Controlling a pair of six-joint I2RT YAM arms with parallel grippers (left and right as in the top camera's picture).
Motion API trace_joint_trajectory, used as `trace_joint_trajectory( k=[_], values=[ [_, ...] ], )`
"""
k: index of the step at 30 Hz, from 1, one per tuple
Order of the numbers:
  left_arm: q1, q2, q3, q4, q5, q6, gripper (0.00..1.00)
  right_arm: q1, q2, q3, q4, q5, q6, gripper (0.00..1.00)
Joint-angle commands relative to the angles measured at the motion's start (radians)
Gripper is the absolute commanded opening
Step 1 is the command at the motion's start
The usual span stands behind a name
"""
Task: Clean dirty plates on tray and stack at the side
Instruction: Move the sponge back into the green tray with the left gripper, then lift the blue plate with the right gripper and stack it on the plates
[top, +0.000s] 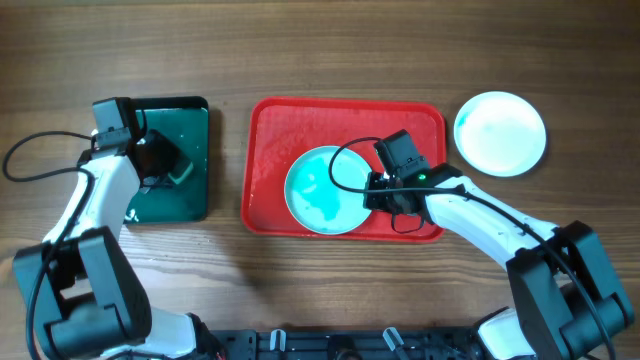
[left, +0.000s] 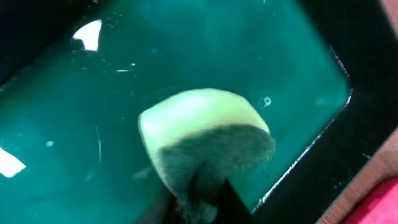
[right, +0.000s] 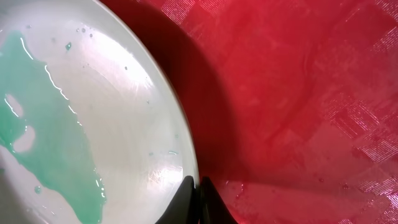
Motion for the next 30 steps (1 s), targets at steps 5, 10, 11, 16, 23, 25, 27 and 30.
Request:
trace_joint_trajectory(
  k=[5, 10, 11, 16, 23, 25, 27, 30],
  values=[
    [0.032, -0.014, -0.002, 0.025, -0.007, -0.001, 0.37, -0.003, -0.006, -0.005, -0.018, 0.024, -0.014, 0.04],
    [0.046, -0.166, -0.002, -0.042, 0.062, -0.001, 0.55, -0.003, -0.009, 0.002, -0.030, -0.031, -0.015, 0.04],
    [0.046, -0.212, -0.002, -0.062, 0.116, -0.001, 0.68, -0.003, -0.012, 0.018, -0.040, -0.052, -0.016, 0.04],
    [0.045, -0.326, -0.002, -0.171, 0.251, -0.001, 1.00, -0.003, -0.167, 0.149, -0.164, -0.010, -0.146, 0.04],
    [0.045, -0.323, -0.002, -0.170, 0.251, -0.001, 1.00, 0.002, -0.292, 0.320, -0.385, 0.291, -0.302, 0.04],
    [0.045, -0.323, -0.002, -0.170, 0.251, -0.001, 1.00, 0.006, -0.292, 0.406, -0.462, 0.395, -0.338, 0.04],
    [0.045, -0.323, -0.002, -0.170, 0.251, -0.001, 1.00, 0.038, -0.292, 0.473, -0.515, 0.502, -0.367, 0.05],
    [0.045, -0.323, -0.002, -0.170, 0.251, -0.001, 1.00, 0.148, -0.290, 0.544, -0.561, 0.758, -0.407, 0.05]
  ],
)
